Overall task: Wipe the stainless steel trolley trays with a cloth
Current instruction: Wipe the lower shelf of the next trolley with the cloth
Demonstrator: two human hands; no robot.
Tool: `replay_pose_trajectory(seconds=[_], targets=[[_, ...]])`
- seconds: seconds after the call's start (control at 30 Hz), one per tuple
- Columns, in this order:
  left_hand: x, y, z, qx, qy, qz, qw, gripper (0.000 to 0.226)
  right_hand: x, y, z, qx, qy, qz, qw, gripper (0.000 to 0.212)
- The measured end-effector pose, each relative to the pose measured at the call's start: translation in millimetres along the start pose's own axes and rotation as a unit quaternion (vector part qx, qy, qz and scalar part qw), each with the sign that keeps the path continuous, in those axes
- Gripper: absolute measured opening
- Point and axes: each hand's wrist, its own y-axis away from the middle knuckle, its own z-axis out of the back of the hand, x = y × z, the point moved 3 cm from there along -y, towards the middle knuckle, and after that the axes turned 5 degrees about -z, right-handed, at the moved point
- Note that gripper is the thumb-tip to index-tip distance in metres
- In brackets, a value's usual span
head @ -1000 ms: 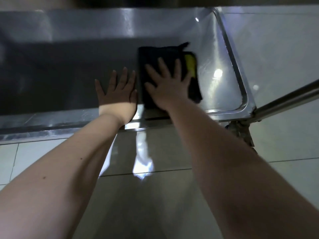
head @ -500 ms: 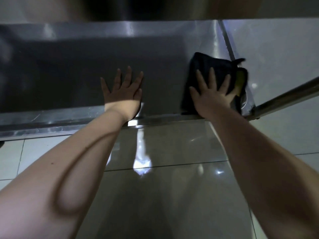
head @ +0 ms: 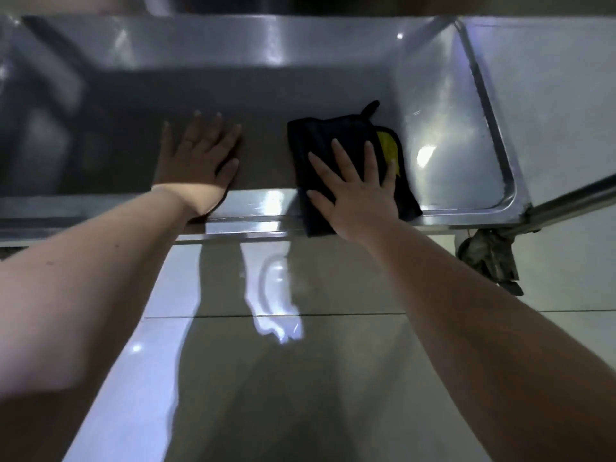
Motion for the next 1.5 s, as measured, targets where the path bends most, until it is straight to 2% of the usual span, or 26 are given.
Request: replay_pose_trajectory(seconds=[0.07,0.3,0.4,0.5,0.57,0.67,0.73,0.8,0.87,0.93,1.03,1.1,1.17,1.23,1.37,1.43,1.5], targets=[[5.7,2.4,-7.3,0.017,0.025,0.037,0.999,0.055,-2.1,-1.3,0.3,-0.002,-0.002,-0.004,1.000,0.060],[10.6,0.0,-12.9,0.005,0.054,0.033,0.998,0.055,-19.2,-18.9,5.4,0.041,0.005,-0.007,0.999,0.061],[10.4,-0.3,-13.5,0.002,0.053,0.032,0.998,0.055,-35.2,-47.5,15.9,0.032,0.001,-0.108,0.994,0.059],[10.6,-0.5,-14.0,-0.007,0.044,0.030,0.999,0.056,-0.4,-68.9,16.9,-0.003,-0.034,-0.201,0.979,0.059],[10.7,1.0,-14.5,-0.021,0.047,0.032,0.998,0.060,54.7,-80.5,15.4,-0.008,-0.052,-0.155,0.986,0.060],[15.5,4.2,-12.9,-0.065,0.080,0.083,0.991,0.073,131.2,-82.6,8.1,-0.016,-0.017,-0.002,1.000,0.058],[19.6,7.1,-11.7,-0.084,0.087,0.124,0.985,0.077,145.6,-81.5,7.4,-0.020,-0.004,0.054,0.998,0.057],[19.3,8.1,-11.8,-0.081,0.074,0.129,0.986,0.071,127.6,-88.2,11.9,-0.028,0.001,0.074,0.997,0.056],[18.1,6.0,-12.6,-0.067,0.068,0.122,0.988,0.063,79.9,-103.0,19.9,-0.038,0.011,0.040,0.998,0.057],[17.9,4.0,-13.8,-0.046,0.065,0.113,0.990,0.058,11.1,-112.2,29.4,-0.028,-0.006,-0.052,0.998,0.058],[16.6,3.1,-15.3,-0.021,0.054,0.099,0.993,0.057,-73.9,-96.6,30.9,-0.021,-0.036,-0.199,0.979,0.060],[15.9,2.3,-13.9,-0.008,0.052,0.097,0.994,0.057,-79.6,-81.7,26.1,-0.026,-0.036,-0.262,0.964,0.060],[16.6,2.7,-11.6,-0.001,0.055,0.097,0.994,0.057,-43.0,-73.1,22.3,-0.036,-0.048,-0.279,0.958,0.060],[16.7,2.5,-10.8,0.005,0.061,0.096,0.994,0.056,16.7,-62.3,16.0,-0.024,-0.046,-0.229,0.972,0.060],[20.4,2.1,-13.1,0.008,0.072,0.106,0.992,0.054,130.6,-21.9,-11.2,-0.011,0.006,-0.003,1.000,0.062],[21.3,2.6,-13.8,0.009,0.074,0.104,0.992,0.053,124.6,-26.6,-5.3,0.007,0.013,0.047,0.999,0.062],[20.7,3.8,-13.2,0.006,0.081,0.101,0.992,0.053,83.2,-36.6,4.3,-0.017,0.028,0.038,0.999,0.060]])
